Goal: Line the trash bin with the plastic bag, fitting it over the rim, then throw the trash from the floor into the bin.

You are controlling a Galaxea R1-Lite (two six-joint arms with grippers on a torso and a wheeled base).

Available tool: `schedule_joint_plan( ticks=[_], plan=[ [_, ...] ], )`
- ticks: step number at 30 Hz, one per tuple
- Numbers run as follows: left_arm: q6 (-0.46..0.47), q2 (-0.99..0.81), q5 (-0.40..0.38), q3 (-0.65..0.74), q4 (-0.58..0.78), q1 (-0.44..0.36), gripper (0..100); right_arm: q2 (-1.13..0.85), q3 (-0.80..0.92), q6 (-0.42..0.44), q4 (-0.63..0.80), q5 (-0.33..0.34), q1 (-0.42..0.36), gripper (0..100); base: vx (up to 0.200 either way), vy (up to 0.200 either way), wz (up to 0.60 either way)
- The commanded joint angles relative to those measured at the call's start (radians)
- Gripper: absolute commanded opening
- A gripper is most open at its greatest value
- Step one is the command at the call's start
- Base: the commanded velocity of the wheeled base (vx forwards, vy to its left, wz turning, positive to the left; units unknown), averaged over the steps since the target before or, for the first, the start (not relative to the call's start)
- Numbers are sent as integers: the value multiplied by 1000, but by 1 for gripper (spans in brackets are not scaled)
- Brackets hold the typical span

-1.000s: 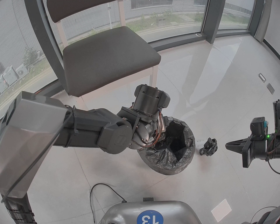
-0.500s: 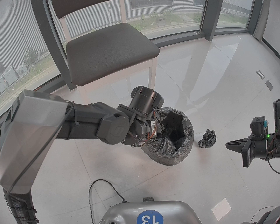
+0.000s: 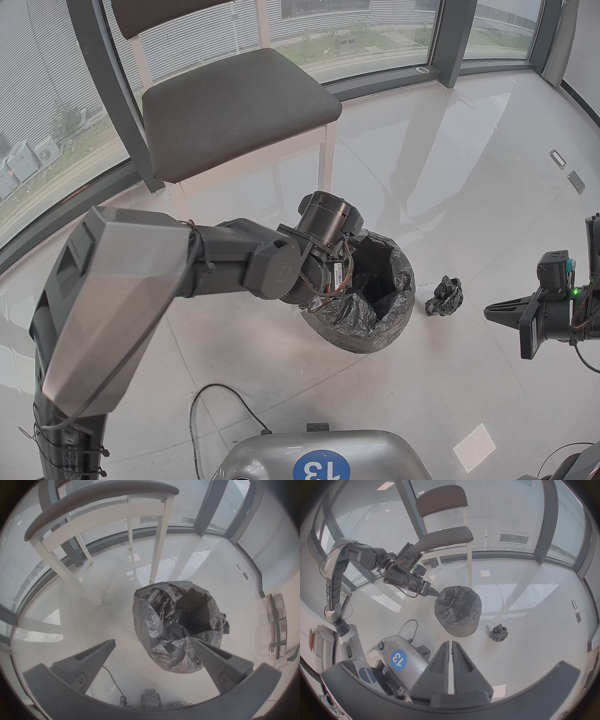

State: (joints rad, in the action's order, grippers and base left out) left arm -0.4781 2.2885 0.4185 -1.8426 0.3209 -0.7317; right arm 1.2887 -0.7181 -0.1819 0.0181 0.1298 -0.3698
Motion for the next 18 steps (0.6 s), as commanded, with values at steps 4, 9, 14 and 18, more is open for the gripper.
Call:
schedule_joint_plan(
  ticks=[4, 9, 14, 18],
  plan=[
    [-1, 101, 0, -64, 1, 28, 100, -5, -1, -2, 0, -1, 0, 0, 0, 0, 0],
    [-1, 132, 0, -95, 1, 52, 100, -12, 0, -2, 0, -1, 0, 0, 0, 0, 0],
    [1, 152, 0, -110, 4, 58, 100, -12, 0, -2, 0, 1, 0, 0, 0, 0, 0],
    [1, 177, -1, -124, 3, 52, 100, -12, -1, -2, 0, 1, 0, 0, 0, 0, 0]
  ],
)
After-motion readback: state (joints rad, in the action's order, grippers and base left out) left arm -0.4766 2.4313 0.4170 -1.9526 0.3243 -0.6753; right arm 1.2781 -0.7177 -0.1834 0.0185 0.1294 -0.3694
